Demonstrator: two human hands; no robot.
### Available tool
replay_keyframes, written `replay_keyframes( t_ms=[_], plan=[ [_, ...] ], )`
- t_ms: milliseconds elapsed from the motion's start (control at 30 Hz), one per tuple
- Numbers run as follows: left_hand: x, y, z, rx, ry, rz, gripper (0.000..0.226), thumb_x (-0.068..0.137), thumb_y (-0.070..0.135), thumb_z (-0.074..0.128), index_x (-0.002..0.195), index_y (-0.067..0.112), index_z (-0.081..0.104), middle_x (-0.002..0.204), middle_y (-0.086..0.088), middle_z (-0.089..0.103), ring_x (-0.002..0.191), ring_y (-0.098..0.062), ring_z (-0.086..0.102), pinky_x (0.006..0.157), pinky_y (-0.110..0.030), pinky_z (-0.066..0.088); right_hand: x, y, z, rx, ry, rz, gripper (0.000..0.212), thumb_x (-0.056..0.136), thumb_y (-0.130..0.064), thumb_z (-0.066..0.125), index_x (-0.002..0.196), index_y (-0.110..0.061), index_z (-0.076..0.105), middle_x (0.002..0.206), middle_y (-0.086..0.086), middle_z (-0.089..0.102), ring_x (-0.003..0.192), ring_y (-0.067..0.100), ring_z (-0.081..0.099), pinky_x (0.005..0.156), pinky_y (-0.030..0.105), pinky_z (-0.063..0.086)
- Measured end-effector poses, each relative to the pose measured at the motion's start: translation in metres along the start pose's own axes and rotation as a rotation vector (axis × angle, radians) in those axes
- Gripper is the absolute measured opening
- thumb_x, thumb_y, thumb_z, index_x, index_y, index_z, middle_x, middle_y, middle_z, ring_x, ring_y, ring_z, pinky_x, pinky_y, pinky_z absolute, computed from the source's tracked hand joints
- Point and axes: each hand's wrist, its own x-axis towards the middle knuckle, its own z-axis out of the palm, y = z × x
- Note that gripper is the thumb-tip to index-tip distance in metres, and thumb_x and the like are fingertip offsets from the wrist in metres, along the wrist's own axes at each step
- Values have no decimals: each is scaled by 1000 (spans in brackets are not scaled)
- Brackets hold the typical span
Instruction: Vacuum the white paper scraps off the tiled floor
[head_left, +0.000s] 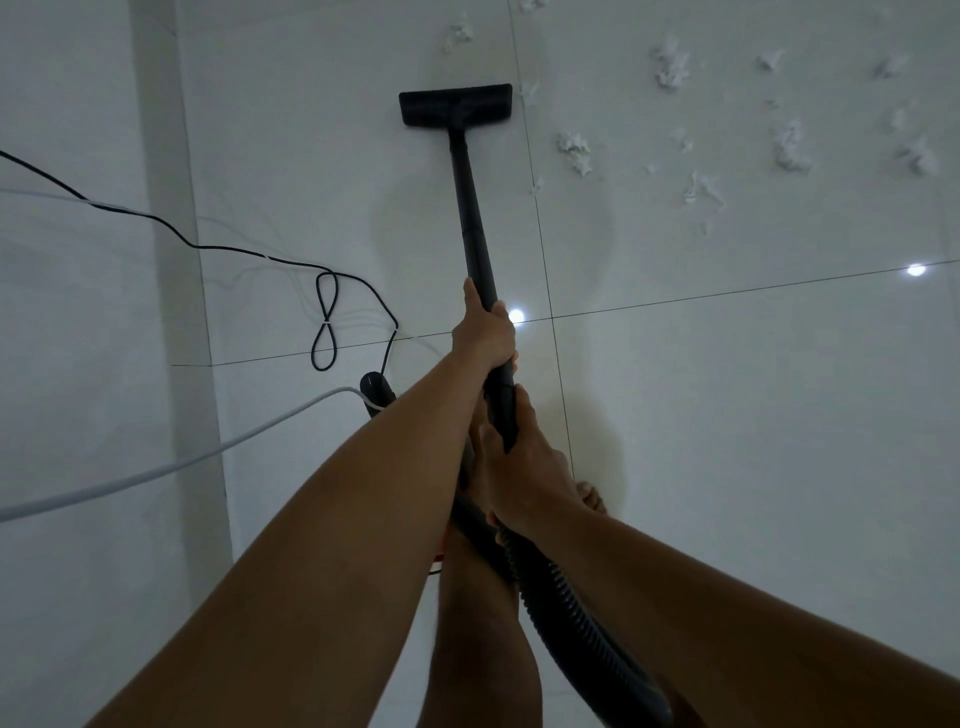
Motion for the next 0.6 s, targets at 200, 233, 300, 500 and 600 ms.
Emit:
replay_keyframes(
  t_ms=[200, 233, 300, 500, 600],
  plan=[
    [4, -4, -1, -145, -62, -4, 69, 109, 36, 35, 160, 43, -11, 88, -10, 63, 53, -14, 57, 43, -20, 48, 2, 1, -1, 16, 23, -29, 59, 107, -51, 37, 158, -51, 7, 88, 3, 71, 54, 16, 66, 49, 29, 59],
    [4, -5, -3, -232, -89, -18, 71, 108, 34, 39, 159, 46, -9, 86, -10, 62, 54, -14, 57, 46, -24, 51, 1, 0, -1, 36, 27, -38, 58, 107, -51, 38, 157, -51, 9, 87, 3, 71, 53, 16, 66, 48, 29, 58],
    [4, -6, -6, -388, -140, -37, 73, 107, 30, 45, 159, 50, -1, 86, -11, 63, 57, -14, 58, 51, -27, 54, 1, 2, 0, 68, 30, -52, 56, 107, -49, 39, 156, -53, 11, 86, 4, 71, 49, 13, 63, 44, 25, 53],
    [1, -6, -11, -471, -187, -69, 72, 106, 26, 50, 159, 51, 8, 82, -12, 58, 62, -17, 59, 57, -31, 56, 1, 3, 6, 145, 24, -77, 53, 107, -48, 42, 153, -53, 17, 82, 5, 71, 35, 4, 57, 39, 20, 48],
    [0, -3, -11, -340, -131, -24, 71, 107, 29, 44, 161, 47, 2, 77, -8, 57, 50, -13, 54, 46, -24, 52, 1, 0, 9, 158, 19, -51, 53, 106, -49, 42, 150, -58, 15, 82, 7, 72, 37, 8, 60, 40, 24, 52]
  ],
)
